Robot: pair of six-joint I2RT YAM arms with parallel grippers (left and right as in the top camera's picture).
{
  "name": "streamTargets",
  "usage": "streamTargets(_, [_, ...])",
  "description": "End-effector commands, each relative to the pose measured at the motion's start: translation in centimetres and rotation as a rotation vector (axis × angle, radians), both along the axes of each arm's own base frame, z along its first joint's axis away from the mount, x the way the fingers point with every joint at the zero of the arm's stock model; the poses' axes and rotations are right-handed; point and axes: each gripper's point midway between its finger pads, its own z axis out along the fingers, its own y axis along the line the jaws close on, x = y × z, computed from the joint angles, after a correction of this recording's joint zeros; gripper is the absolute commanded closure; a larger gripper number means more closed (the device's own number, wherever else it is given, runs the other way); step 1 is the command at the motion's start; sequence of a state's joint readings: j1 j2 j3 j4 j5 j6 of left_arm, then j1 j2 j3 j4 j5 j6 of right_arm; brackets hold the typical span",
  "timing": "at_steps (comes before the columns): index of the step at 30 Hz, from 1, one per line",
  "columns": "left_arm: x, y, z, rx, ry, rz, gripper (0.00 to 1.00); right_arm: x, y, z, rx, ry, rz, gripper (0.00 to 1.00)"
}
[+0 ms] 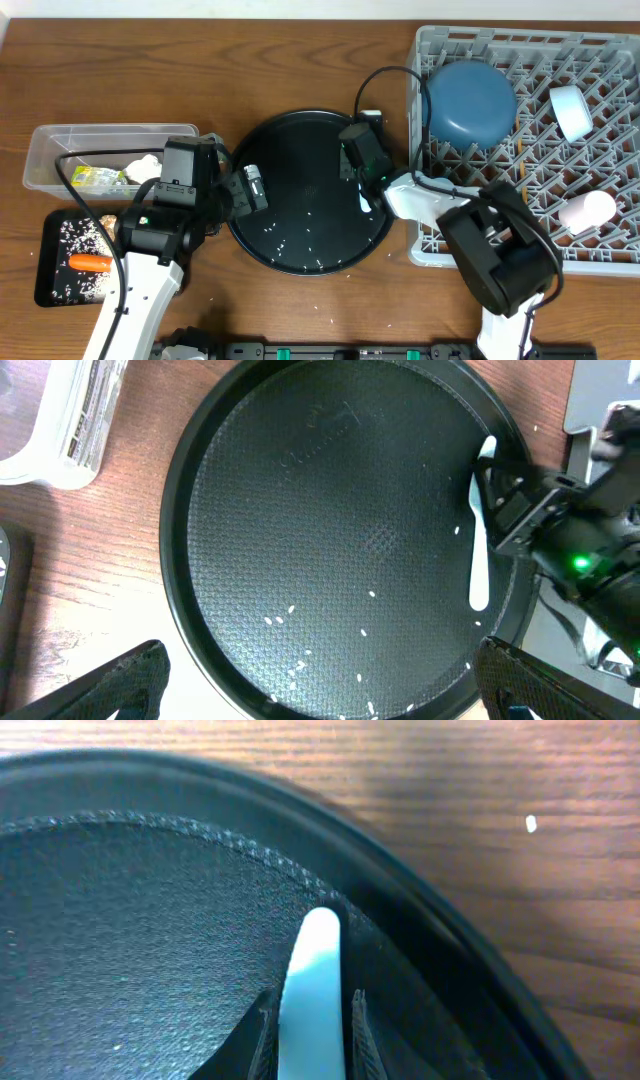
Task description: Sort waste into correct bins and load items into the dishwasher rack
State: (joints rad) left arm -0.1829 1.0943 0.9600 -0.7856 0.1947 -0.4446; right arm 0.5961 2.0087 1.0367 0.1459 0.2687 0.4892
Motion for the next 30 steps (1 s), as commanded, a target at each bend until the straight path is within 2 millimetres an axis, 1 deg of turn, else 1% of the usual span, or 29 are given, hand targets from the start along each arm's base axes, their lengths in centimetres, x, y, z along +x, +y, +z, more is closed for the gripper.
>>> streamTargets(1, [0.2, 0.3, 0.3, 0.013, -0.008, 0.007, 0.02, -0.2, 0.0, -0.9, -0.012, 0.005, -0.004, 0.80])
streamTargets(5, [0.2, 0.3, 0.3, 0.013, -0.008, 0.007, 0.02, 0.0, 0.0, -1.4, -0.012, 0.005, -0.006, 0.80])
streamTargets(8, [0.2, 0.3, 0.3, 0.013, -0.008, 0.007, 0.02, 0.1, 0.1, -1.7, -0.009, 0.001, -0.006, 0.74])
streamTargets(9, [0.2, 0.3, 0.3, 0.013, -0.008, 0.007, 0.02, 0.2, 0.2, -1.7, -0.006, -0.003, -0.005, 0.69])
streamTargets(11, [0.2, 0.3, 0.3, 0.013, -0.008, 0.007, 0.02, 0.4, 0.4, -1.3, 0.005, -0.019, -0.005, 0.63])
streamTargets(12, [0.2, 0.3, 0.3, 0.013, -0.008, 0.007, 0.02, 0.6, 0.5, -1.2, 0.010, -0.027, -0.004, 0.62])
streamTargets(17, [0.2, 0.3, 0.3, 0.013, -0.008, 0.007, 0.02, 1.2, 0.9, -0.4, 0.036, -0.064, -0.005, 0.63])
streamTargets(22, [0.2, 0.3, 0.3, 0.013, -0.008, 0.007, 0.02, 1.6, 0.6, 0.0, 0.030, -0.092, -0.026, 0.63])
streamTargets(30, [0.2, 0.3, 0.3, 0.013, -0.008, 0.007, 0.02, 1.5, 0.5, -0.1, 0.025, -0.086, -0.026, 0.67])
